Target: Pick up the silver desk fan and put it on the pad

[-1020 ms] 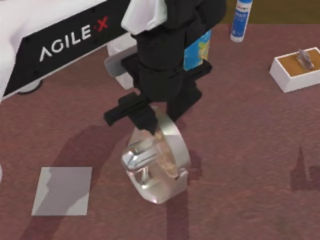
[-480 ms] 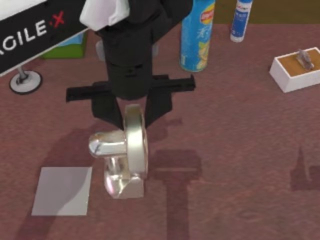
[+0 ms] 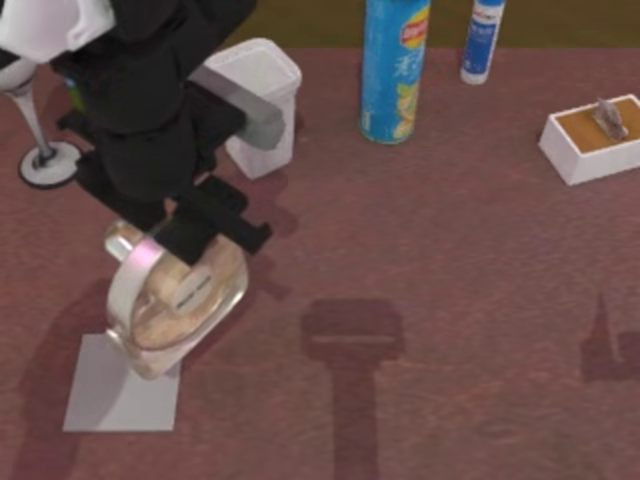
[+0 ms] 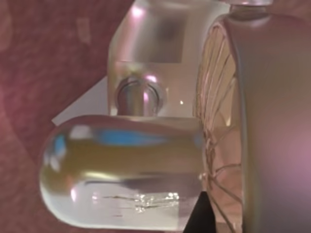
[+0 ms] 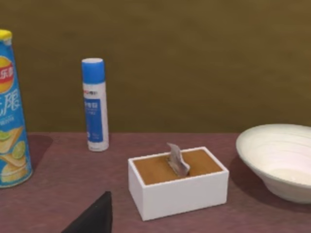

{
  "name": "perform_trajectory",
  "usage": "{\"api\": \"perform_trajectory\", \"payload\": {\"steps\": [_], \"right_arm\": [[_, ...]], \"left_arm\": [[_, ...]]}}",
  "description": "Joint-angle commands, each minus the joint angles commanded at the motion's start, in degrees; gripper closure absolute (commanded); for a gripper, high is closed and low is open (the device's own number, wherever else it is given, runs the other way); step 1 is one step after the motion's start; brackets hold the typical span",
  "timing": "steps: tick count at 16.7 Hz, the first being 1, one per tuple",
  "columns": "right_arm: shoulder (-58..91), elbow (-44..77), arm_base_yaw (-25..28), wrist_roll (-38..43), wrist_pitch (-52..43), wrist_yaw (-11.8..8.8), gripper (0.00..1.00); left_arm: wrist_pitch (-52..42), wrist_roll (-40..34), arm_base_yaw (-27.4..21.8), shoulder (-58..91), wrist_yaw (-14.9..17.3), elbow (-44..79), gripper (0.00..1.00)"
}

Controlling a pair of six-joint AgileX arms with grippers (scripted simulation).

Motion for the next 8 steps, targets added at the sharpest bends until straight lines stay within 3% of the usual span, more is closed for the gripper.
{"api": "perform_trajectory", "payload": {"steps": [5,8], "right_arm": [[0.0,0.0,0.0,0.0,0.0,0.0,0.0],[0.0,0.0,0.0,0.0,0.0,0.0,0.0]], "left_arm": [[0.85,32.13,5.09,-6.52,0.03,-7.88,1.0],[1.11,46.47,7.55,-9.52,0.16,-12.0,1.0]]}}
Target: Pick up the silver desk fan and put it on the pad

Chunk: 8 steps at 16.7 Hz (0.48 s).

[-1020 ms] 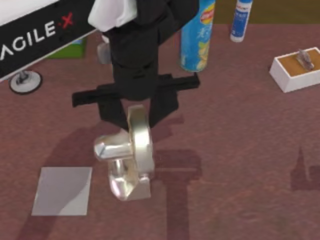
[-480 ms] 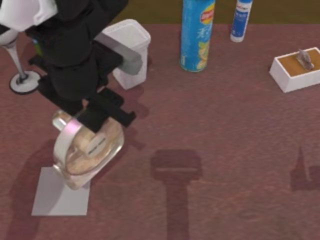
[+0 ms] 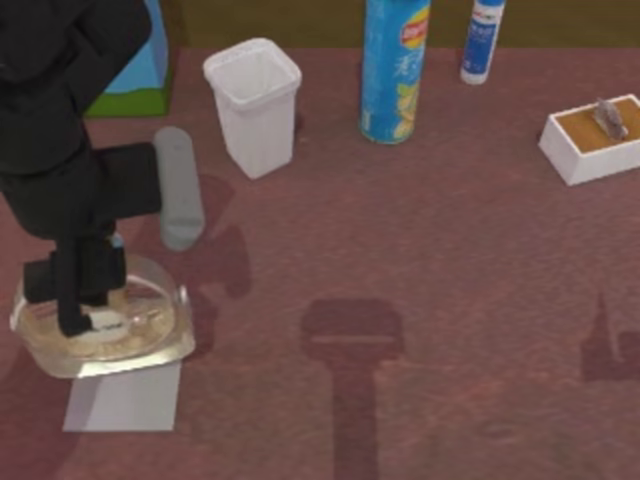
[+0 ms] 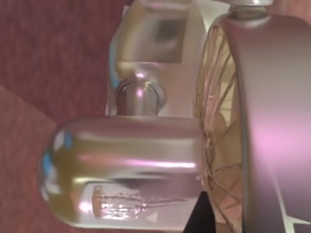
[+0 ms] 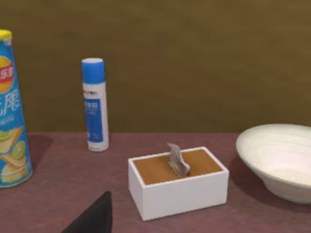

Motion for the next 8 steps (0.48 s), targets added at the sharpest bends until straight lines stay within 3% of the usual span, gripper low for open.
{"api": "perform_trajectory", "payload": {"steps": [4,8], "right_arm": [[0.0,0.0,0.0,0.0,0.0,0.0,0.0],[0.0,0.0,0.0,0.0,0.0,0.0,0.0]], "left_arm": [[0.03,10.66,1.98,-2.39,0.16,-3.78,1.0],[0.01,12.38,2.3,-2.81,0.2,-4.47,1.0]]}}
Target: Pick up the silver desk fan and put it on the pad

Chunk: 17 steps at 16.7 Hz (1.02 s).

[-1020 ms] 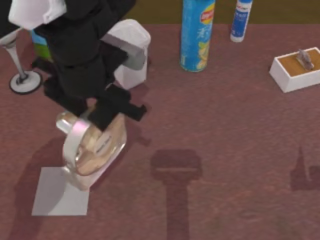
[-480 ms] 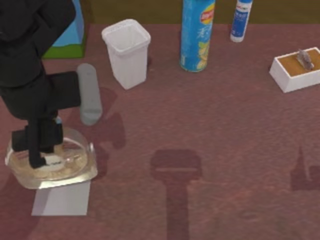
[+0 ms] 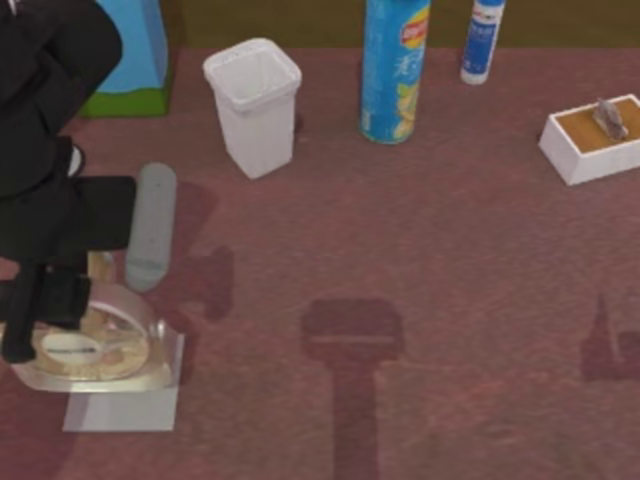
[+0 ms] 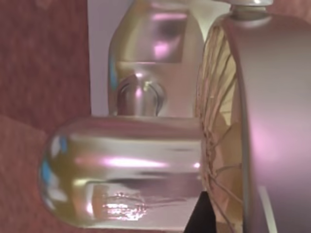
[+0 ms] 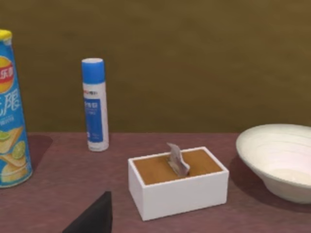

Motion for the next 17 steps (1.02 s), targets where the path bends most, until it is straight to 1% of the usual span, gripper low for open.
{"api": "perform_trajectory", "payload": {"steps": [4,10,14,17], "right_arm": [[0.0,0.0,0.0,0.0,0.0,0.0,0.0],[0.0,0.0,0.0,0.0,0.0,0.0,0.0],[0.0,0.0,0.0,0.0,0.0,0.0,0.0],[0.0,0.0,0.0,0.0,0.0,0.0,0.0]], "left_arm": [[0.24,0.04,-0.26,0.25,-0.04,-0.04,1.0],[7.66,0.62,0.63,0.8,-0.02,-6.82,1.0],[7.94,0.67,0.65,0.83,-0.01,-7.11,1.0],[7.94,0.67,0.65,0.83,-0.01,-7.11,0.77]]}}
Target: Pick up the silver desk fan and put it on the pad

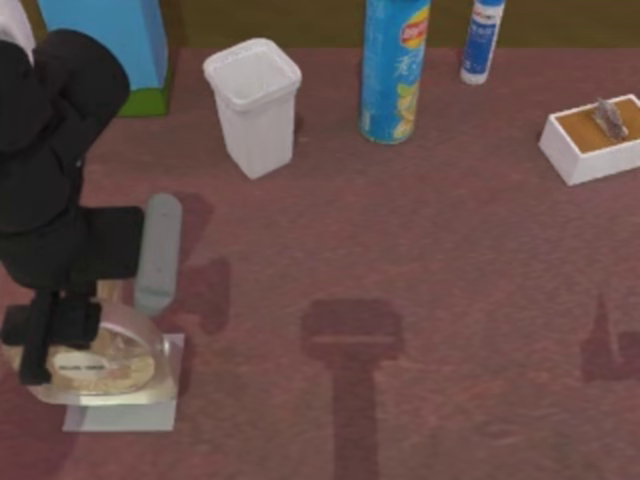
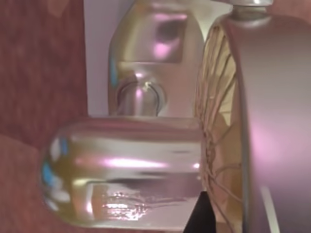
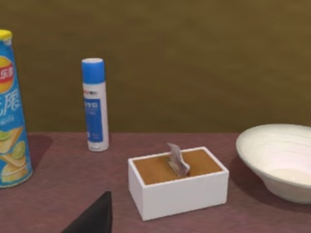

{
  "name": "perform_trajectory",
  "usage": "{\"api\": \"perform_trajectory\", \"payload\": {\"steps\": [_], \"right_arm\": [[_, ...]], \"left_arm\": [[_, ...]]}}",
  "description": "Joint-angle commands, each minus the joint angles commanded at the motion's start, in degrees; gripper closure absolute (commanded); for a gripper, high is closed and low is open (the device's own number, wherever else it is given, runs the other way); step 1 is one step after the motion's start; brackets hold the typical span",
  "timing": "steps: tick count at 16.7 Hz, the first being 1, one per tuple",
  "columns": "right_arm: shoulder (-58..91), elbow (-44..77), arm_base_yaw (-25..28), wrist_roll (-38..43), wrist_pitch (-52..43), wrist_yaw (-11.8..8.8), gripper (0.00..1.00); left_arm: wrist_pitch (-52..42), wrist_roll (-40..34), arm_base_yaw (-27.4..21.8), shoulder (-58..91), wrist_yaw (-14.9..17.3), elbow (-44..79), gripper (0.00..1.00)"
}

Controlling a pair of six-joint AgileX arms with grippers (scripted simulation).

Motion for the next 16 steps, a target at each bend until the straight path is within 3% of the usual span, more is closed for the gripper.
{"api": "perform_trajectory", "payload": {"steps": [10,16], "right_arm": [[0.0,0.0,0.0,0.0,0.0,0.0,0.0],[0.0,0.0,0.0,0.0,0.0,0.0,0.0]], "left_arm": [[0.0,0.0,0.0,0.0,0.0,0.0,0.02],[0.0,0.0,0.0,0.0,0.0,0.0,0.0]]}}
